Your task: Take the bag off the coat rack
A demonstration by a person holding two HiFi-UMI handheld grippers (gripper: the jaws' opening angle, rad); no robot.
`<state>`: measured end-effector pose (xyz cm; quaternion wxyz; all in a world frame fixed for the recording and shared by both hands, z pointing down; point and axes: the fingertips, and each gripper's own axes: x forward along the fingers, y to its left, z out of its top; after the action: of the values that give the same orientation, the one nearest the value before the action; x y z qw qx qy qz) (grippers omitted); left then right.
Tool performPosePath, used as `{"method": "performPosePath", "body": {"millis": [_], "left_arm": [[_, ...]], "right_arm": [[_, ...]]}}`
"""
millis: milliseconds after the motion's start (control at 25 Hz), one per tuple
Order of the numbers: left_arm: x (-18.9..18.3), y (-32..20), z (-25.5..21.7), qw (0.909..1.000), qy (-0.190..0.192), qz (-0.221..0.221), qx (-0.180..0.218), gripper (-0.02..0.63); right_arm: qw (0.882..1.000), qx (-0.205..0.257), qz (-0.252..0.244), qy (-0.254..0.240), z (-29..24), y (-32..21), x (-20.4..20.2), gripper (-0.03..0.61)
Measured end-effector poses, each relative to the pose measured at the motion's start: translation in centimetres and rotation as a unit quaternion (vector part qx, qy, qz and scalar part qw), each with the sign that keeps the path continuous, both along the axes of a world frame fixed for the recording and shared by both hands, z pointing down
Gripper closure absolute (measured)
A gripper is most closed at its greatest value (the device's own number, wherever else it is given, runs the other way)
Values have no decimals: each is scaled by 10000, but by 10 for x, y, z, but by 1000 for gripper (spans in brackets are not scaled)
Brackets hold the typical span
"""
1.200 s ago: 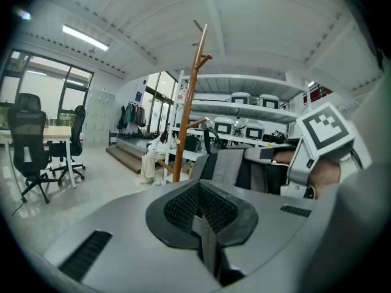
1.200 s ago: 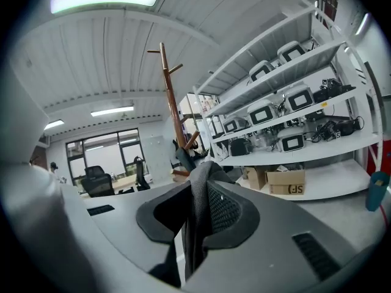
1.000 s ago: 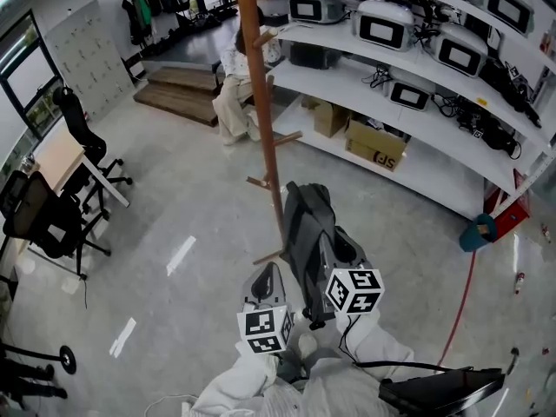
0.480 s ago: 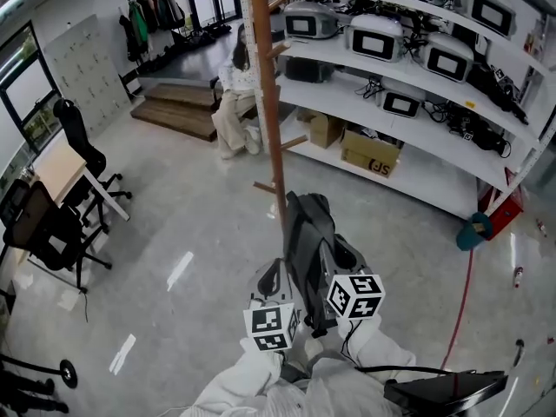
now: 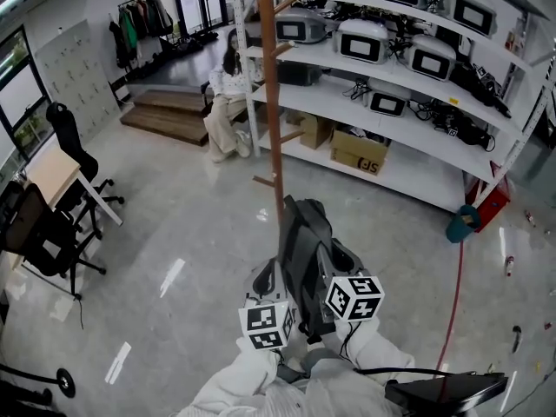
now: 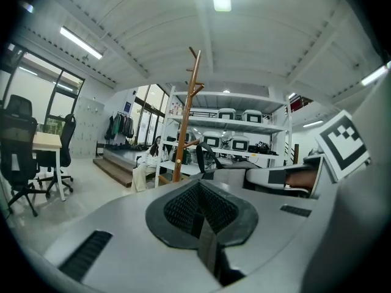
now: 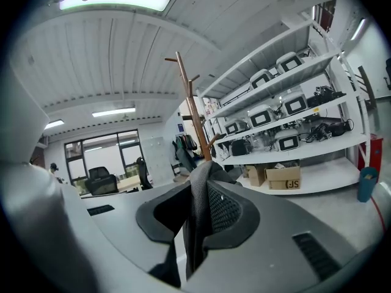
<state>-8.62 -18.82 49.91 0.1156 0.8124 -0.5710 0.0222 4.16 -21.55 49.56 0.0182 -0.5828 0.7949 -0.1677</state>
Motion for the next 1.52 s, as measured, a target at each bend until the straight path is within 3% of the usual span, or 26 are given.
{"method": "performPosePath", "body": {"millis": [520, 1520], "left_arm": [[1, 21, -3, 9999, 71, -143, 27, 626], [25, 29, -8, 9998, 25, -186, 104, 626]], "right_arm": [[9999, -69, -121, 26, 3, 28, -3, 505], [9998, 39, -214, 7, -7, 31, 20, 506]]}}
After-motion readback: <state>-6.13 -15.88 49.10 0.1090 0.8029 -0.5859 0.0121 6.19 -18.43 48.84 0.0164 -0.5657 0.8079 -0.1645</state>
